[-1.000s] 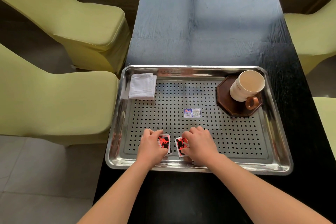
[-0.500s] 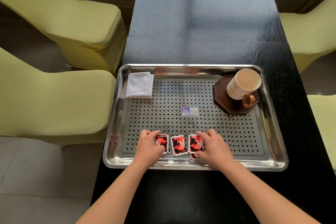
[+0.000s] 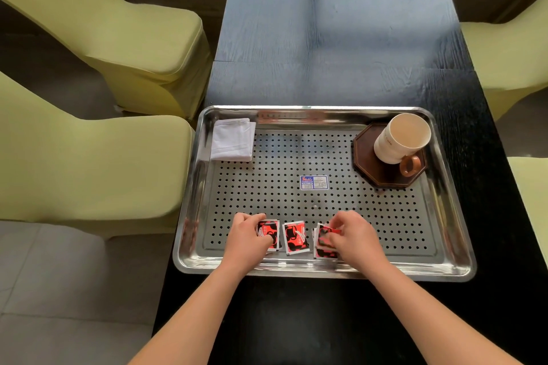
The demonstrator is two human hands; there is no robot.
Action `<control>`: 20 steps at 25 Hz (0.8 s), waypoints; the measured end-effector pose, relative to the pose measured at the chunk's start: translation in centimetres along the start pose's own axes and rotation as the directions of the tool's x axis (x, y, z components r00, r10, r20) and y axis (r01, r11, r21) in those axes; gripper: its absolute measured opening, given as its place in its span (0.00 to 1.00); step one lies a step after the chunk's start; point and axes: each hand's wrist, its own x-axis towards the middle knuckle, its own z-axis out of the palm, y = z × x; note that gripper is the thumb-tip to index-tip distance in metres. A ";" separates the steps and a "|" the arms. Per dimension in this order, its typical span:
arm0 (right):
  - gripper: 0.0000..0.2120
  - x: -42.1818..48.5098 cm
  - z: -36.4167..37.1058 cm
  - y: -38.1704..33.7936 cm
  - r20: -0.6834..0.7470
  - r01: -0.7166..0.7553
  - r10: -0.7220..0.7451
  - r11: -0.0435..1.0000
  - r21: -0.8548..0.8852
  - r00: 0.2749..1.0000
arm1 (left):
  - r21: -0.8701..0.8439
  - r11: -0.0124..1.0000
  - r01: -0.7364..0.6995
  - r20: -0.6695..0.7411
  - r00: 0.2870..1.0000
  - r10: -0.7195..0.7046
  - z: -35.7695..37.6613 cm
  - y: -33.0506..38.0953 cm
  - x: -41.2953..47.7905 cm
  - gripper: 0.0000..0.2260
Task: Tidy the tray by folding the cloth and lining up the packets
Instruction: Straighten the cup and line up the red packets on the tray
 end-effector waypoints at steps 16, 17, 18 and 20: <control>0.14 1.1 4.4 -4.8 0.014 0.075 -0.075 0.993 -0.086 0.997 | -0.043 0.999 0.024 -0.026 0.999 -0.025 -0.1 0.0 -0.7 0.25; 0.14 1.1 4.4 -4.8 0.003 0.071 -0.071 0.994 -0.089 0.998 | -0.027 0.999 0.019 -0.017 1.000 -0.020 -0.1 0.1 -0.7 0.26; 0.14 1.1 4.5 -4.9 -0.003 0.068 -0.069 0.993 -0.094 0.998 | -0.002 1.000 0.014 0.002 1.000 -0.014 -0.1 0.2 -0.6 0.28; 0.13 1.2 4.5 -4.8 -0.002 0.060 -0.061 0.992 -0.107 0.998 | 0.077 0.997 -0.001 0.056 0.998 -0.004 -0.2 0.5 -0.4 0.31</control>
